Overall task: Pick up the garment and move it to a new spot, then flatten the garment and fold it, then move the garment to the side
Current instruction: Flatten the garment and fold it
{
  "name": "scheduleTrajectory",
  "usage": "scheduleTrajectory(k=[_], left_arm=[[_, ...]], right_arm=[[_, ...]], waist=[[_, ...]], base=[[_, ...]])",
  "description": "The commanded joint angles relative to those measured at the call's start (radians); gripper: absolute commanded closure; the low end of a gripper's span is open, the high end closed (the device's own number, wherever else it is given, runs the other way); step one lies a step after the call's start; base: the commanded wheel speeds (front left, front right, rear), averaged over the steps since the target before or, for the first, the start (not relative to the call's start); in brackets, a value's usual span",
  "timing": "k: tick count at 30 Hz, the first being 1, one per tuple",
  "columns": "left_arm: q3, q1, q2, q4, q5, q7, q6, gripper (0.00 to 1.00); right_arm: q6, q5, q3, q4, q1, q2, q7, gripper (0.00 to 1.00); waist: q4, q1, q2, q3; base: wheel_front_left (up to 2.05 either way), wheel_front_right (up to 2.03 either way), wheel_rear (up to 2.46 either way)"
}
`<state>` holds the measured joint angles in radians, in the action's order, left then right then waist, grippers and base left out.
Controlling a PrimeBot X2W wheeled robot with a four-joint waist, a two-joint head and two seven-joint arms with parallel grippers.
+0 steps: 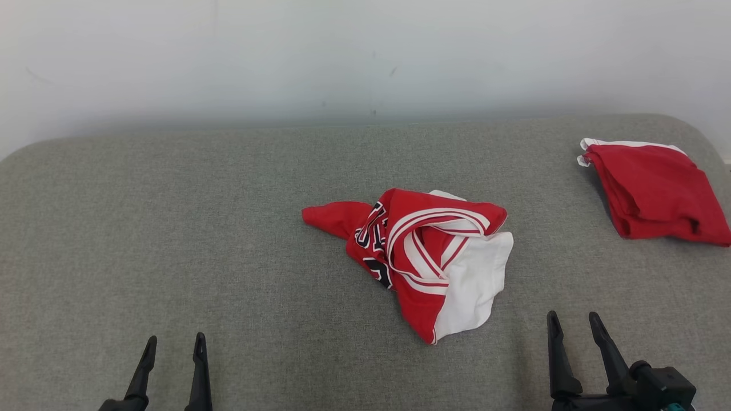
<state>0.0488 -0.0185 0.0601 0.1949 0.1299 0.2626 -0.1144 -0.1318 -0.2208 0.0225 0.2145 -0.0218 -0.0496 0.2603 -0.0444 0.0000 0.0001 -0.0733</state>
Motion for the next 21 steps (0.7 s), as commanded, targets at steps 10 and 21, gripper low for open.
scheduleTrajectory(k=[10, 21], left_arm=[[0.009, -0.019, -0.008, -0.005, -0.013, 0.004, -0.006, 0.0], [0.01, -0.025, -0.01, -0.007, -0.016, 0.004, -0.006, 0.0]], right_arm=[[0.002, 0.004, -0.003, 0.003, -0.009, 0.0, 0.005, 0.0], [0.002, 0.006, -0.004, 0.005, -0.015, 0.0, 0.005, 0.0]], waist=[[-0.004, 0.0, -0.0001, 0.003], [-0.005, 0.0, -0.0001, 0.01]], base=[[0.0, 0.0, 0.0], [0.0, 0.0, 0.0]])
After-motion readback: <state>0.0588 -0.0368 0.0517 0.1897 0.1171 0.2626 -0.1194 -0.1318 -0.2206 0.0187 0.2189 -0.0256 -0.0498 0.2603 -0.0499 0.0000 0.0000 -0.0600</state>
